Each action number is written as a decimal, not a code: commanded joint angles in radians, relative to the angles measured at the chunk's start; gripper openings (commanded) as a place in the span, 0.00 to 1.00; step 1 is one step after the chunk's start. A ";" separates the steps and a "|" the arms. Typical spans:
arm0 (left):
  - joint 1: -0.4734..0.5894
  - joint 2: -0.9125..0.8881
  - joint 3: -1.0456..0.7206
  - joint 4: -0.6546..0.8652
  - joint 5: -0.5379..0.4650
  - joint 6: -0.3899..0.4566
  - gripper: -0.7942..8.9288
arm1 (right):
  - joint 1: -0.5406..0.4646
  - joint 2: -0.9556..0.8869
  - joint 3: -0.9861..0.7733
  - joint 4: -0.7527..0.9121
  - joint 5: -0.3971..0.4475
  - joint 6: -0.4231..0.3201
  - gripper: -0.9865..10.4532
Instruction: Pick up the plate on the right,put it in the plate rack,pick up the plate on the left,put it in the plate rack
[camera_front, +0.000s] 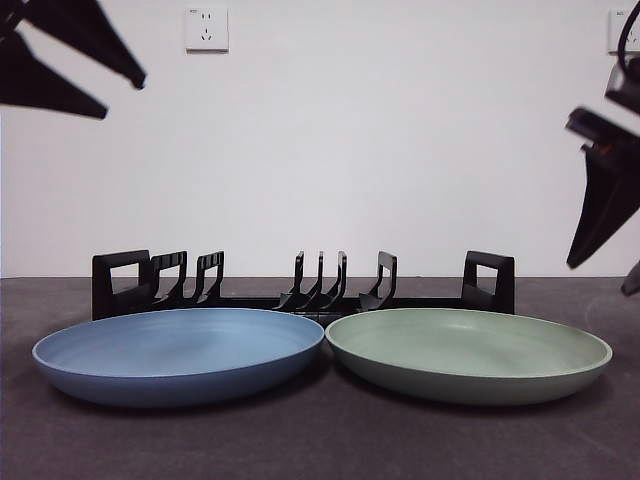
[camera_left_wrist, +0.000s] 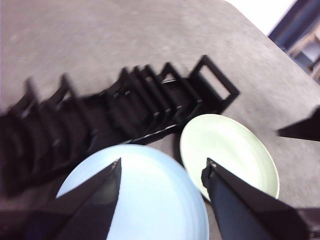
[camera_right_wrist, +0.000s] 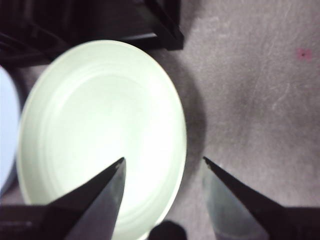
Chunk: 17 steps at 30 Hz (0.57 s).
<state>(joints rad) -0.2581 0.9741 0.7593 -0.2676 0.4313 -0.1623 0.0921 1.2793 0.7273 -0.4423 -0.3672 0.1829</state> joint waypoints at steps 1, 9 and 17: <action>-0.061 0.007 0.021 0.000 -0.037 0.042 0.37 | 0.001 0.053 0.002 0.020 -0.001 -0.009 0.30; -0.219 0.012 0.031 -0.010 -0.150 0.089 0.37 | 0.002 0.160 0.002 0.066 -0.002 -0.008 0.30; -0.313 0.012 0.031 -0.011 -0.220 0.111 0.37 | 0.003 0.221 0.003 0.080 -0.044 -0.009 0.24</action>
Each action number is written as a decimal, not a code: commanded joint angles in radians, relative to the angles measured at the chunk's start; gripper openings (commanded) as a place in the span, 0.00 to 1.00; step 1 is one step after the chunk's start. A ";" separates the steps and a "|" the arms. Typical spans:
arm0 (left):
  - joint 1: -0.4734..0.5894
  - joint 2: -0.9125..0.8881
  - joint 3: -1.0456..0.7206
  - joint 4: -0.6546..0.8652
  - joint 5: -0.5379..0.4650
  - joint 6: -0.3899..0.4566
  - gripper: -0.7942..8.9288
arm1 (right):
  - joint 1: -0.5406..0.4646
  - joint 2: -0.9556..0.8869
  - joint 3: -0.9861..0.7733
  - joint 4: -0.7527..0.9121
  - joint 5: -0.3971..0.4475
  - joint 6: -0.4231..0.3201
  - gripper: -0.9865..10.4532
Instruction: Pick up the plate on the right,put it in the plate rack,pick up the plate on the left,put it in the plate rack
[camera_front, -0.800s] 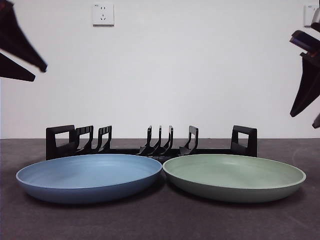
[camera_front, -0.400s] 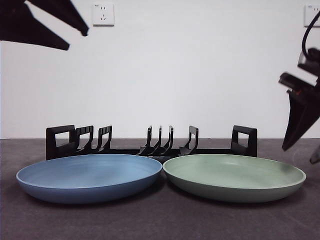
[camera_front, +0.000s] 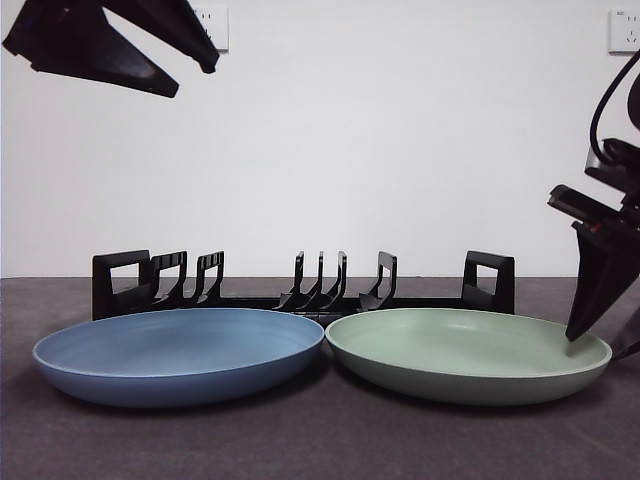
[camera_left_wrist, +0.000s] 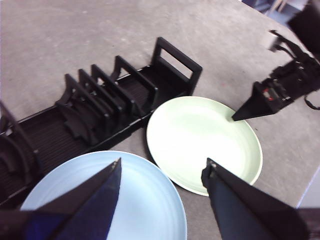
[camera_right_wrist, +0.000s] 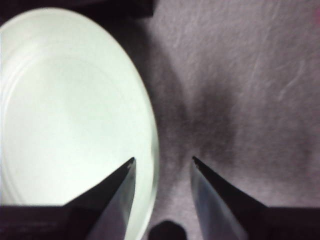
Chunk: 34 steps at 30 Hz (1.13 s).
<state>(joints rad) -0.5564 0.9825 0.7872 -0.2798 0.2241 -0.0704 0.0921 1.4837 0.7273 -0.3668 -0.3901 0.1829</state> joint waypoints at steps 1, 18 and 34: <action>-0.022 0.004 0.003 0.001 -0.016 0.019 0.37 | 0.003 0.025 0.003 0.006 -0.035 -0.008 0.24; -0.127 0.004 0.003 -0.111 -0.040 0.109 0.37 | 0.003 -0.005 0.003 0.006 -0.023 0.043 0.07; -0.466 0.034 0.003 -0.113 -0.325 0.670 0.37 | 0.108 -0.115 0.139 -0.166 -0.031 0.085 0.07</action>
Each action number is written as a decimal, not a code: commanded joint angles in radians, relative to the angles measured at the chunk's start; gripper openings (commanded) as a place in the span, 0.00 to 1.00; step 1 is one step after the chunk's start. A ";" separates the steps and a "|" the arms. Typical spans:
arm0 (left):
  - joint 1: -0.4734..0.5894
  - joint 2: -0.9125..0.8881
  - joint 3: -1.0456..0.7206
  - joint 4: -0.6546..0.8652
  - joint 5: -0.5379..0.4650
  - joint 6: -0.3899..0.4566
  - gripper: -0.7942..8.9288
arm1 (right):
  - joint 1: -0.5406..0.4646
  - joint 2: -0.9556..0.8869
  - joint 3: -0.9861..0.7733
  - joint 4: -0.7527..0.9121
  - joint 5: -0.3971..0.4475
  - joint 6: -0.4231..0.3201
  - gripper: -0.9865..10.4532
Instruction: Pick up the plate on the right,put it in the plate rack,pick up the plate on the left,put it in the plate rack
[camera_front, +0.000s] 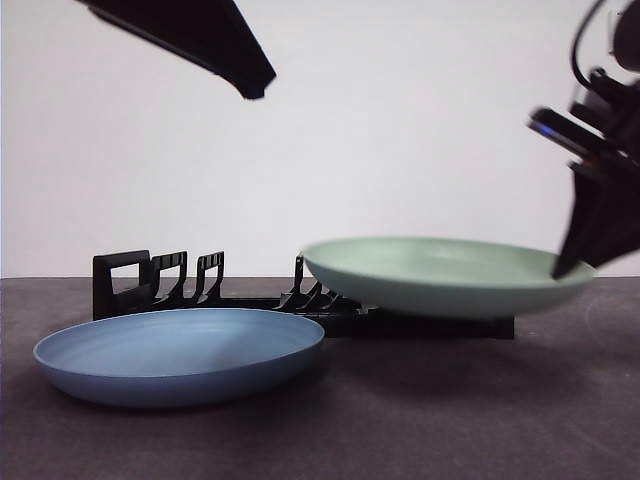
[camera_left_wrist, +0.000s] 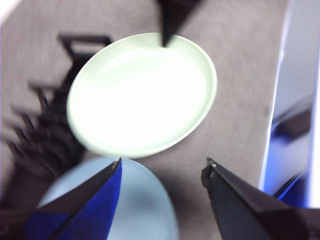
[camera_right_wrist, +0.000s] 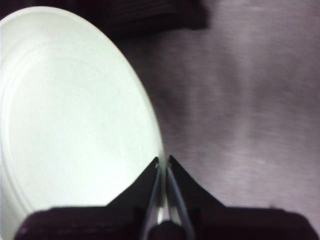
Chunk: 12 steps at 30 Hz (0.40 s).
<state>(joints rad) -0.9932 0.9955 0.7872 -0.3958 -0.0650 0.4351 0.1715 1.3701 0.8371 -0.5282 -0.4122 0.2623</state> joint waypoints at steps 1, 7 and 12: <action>-0.042 0.031 0.003 0.002 -0.050 0.186 0.37 | 0.044 -0.002 0.043 -0.014 -0.009 0.006 0.07; -0.093 0.127 0.003 0.005 -0.094 0.231 0.37 | 0.132 -0.002 0.117 -0.073 -0.009 0.006 0.07; -0.095 0.208 0.003 0.006 -0.097 0.251 0.37 | 0.175 -0.002 0.137 -0.103 -0.009 0.006 0.07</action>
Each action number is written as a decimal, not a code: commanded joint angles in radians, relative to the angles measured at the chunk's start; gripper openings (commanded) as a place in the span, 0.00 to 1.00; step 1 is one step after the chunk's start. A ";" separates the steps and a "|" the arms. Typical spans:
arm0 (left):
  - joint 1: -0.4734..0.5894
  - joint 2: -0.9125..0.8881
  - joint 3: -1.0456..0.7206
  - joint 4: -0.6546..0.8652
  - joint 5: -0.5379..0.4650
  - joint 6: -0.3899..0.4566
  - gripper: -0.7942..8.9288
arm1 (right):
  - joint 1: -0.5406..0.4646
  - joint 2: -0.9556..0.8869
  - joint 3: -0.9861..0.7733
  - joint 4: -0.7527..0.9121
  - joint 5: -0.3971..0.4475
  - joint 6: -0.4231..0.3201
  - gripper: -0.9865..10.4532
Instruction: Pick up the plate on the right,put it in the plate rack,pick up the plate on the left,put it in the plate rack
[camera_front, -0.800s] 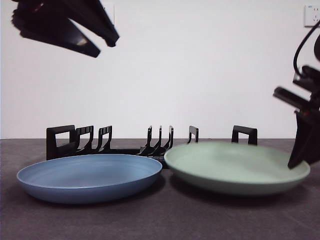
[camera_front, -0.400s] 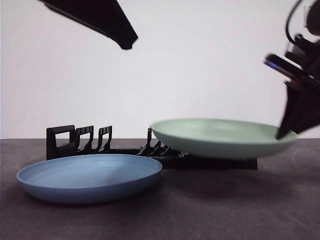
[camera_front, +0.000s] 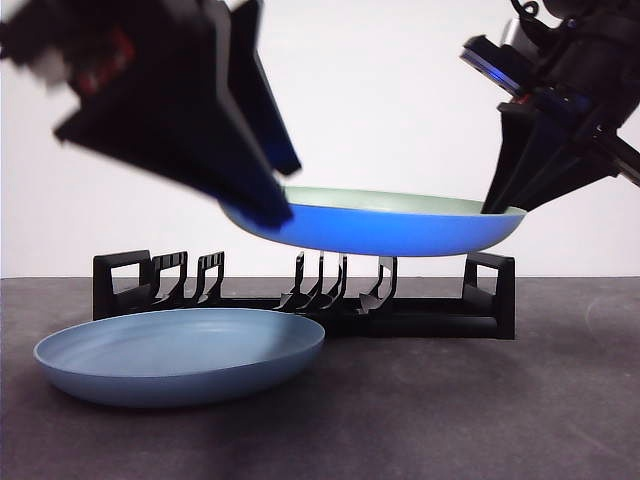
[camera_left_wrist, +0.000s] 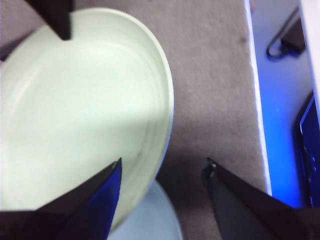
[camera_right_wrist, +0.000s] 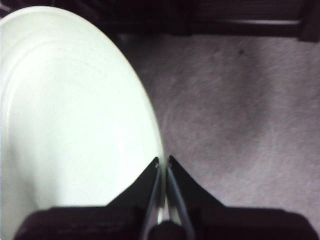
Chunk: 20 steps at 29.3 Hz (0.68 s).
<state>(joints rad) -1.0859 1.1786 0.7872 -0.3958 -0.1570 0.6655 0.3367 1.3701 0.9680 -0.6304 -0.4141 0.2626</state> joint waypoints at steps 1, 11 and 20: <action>-0.002 0.038 0.003 0.006 -0.005 0.021 0.37 | 0.015 -0.002 0.006 -0.004 -0.007 0.005 0.07; -0.002 0.096 0.003 0.008 -0.006 0.042 0.14 | 0.024 -0.002 0.006 -0.012 -0.007 0.005 0.07; -0.001 0.096 0.003 0.013 0.000 0.042 0.07 | 0.024 -0.002 0.006 -0.011 -0.008 0.005 0.07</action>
<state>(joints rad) -1.0912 1.2697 0.7876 -0.3805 -0.1524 0.7441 0.3614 1.3701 0.9688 -0.6506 -0.4187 0.2615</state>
